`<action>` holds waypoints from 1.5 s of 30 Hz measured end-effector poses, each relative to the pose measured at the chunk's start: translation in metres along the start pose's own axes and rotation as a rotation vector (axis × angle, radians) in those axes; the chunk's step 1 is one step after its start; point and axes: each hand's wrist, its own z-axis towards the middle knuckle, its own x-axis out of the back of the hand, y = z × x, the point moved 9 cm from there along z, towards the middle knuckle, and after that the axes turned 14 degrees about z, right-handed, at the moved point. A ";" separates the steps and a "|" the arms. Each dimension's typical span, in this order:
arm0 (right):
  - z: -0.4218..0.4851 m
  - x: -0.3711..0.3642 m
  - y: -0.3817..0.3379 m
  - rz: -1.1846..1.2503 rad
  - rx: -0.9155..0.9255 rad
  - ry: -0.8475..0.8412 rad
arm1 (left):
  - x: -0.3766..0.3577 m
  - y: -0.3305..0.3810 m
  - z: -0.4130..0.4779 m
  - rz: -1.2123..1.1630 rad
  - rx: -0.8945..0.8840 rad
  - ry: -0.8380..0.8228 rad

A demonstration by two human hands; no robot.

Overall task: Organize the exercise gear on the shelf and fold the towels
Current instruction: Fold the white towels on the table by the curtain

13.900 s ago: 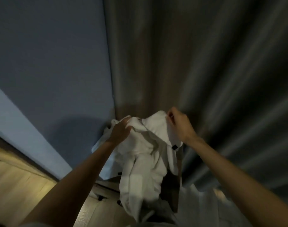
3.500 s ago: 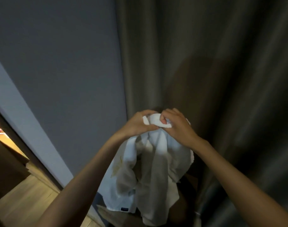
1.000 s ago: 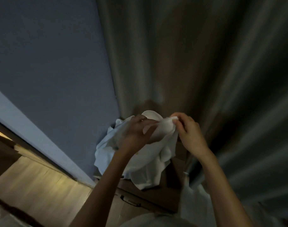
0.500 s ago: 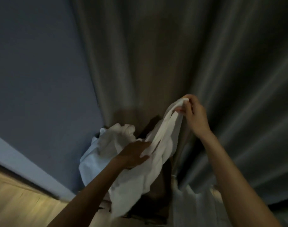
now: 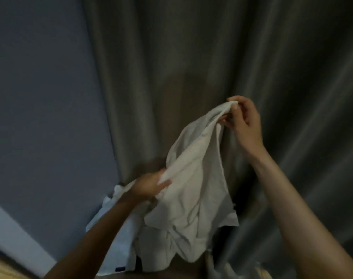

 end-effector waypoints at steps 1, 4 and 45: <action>-0.003 0.007 0.002 -0.013 -0.011 0.016 | 0.007 -0.018 0.003 0.036 0.064 0.045; -0.016 0.022 0.018 -0.070 -0.091 0.041 | 0.026 -0.048 0.002 0.250 0.141 0.111; -0.082 0.044 0.067 -0.077 -0.226 -0.008 | 0.031 0.083 -0.035 -0.384 -0.188 0.665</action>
